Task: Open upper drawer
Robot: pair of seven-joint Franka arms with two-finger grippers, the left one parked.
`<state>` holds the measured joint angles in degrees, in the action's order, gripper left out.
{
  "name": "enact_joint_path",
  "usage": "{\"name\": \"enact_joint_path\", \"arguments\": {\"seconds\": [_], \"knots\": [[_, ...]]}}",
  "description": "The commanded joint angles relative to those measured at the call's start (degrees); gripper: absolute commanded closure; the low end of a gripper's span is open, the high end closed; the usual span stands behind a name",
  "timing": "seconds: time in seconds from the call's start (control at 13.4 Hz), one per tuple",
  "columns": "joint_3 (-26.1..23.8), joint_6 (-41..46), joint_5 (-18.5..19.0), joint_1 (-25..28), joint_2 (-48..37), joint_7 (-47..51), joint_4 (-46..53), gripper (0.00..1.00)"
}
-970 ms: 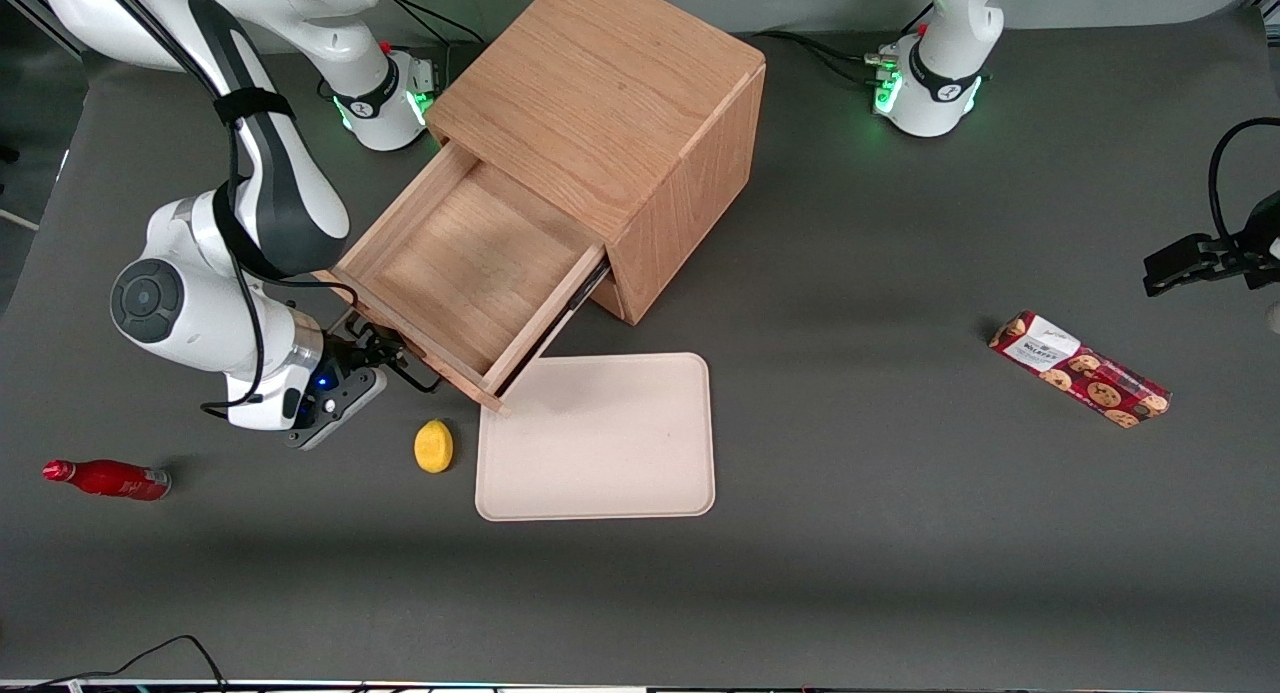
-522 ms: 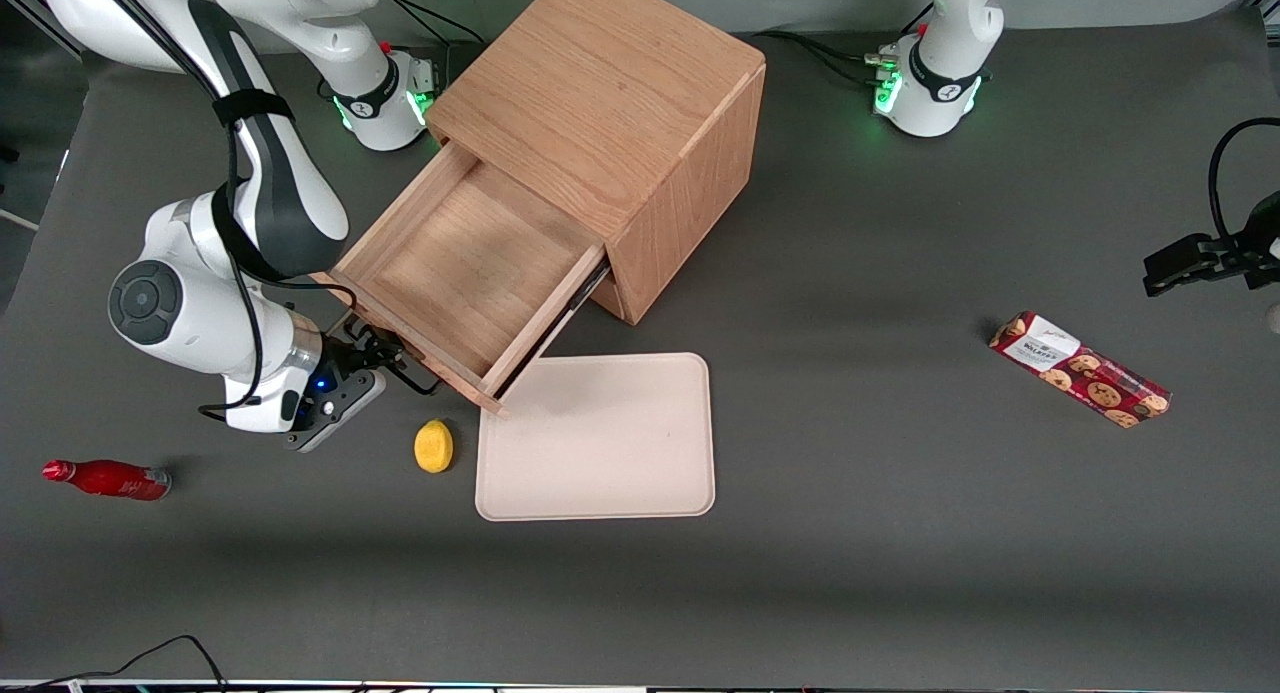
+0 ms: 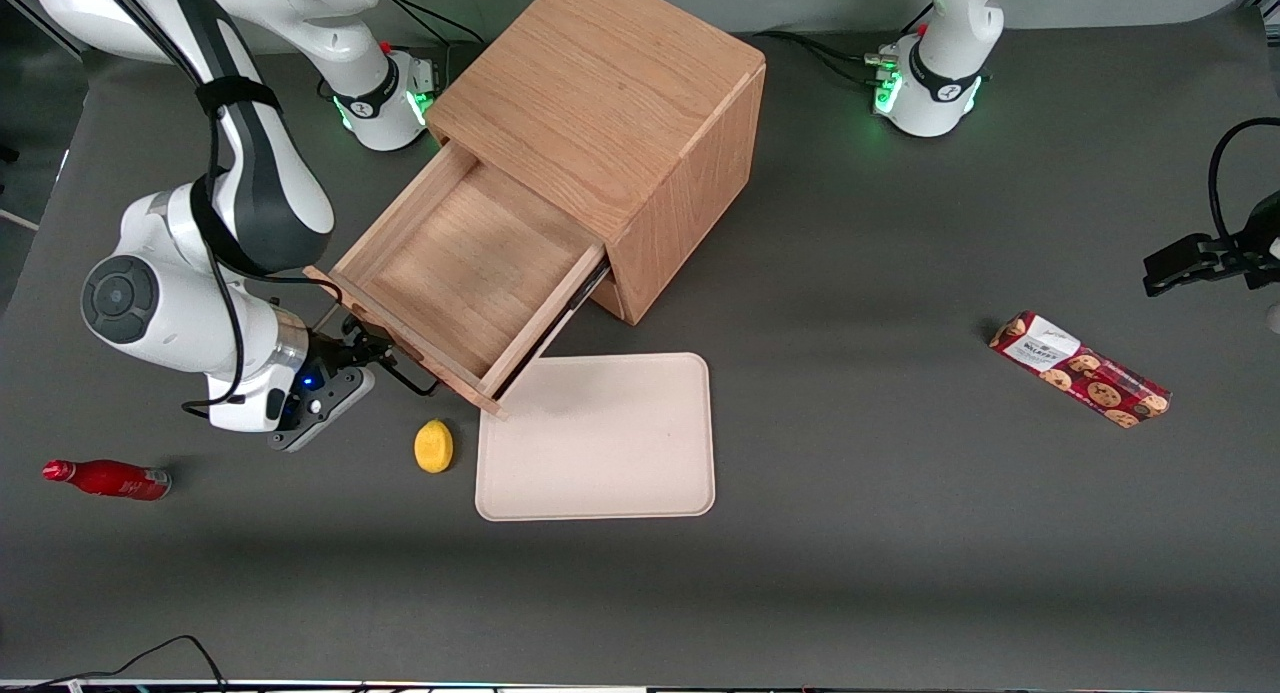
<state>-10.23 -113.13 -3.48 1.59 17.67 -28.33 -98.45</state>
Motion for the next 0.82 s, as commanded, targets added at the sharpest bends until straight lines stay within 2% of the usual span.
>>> {"name": "enact_joint_path", "arguments": {"seconds": [0.0,0.37,0.75], "knots": [[-0.4,3.3,0.9,-0.4,-1.3,-0.6,1.4,0.00],[0.9,8.0,1.4,0.1,-7.6,2.6,3.6,0.00],[5.8,13.5,1.6,0.8,-15.4,20.8,3.2,0.00]]}}
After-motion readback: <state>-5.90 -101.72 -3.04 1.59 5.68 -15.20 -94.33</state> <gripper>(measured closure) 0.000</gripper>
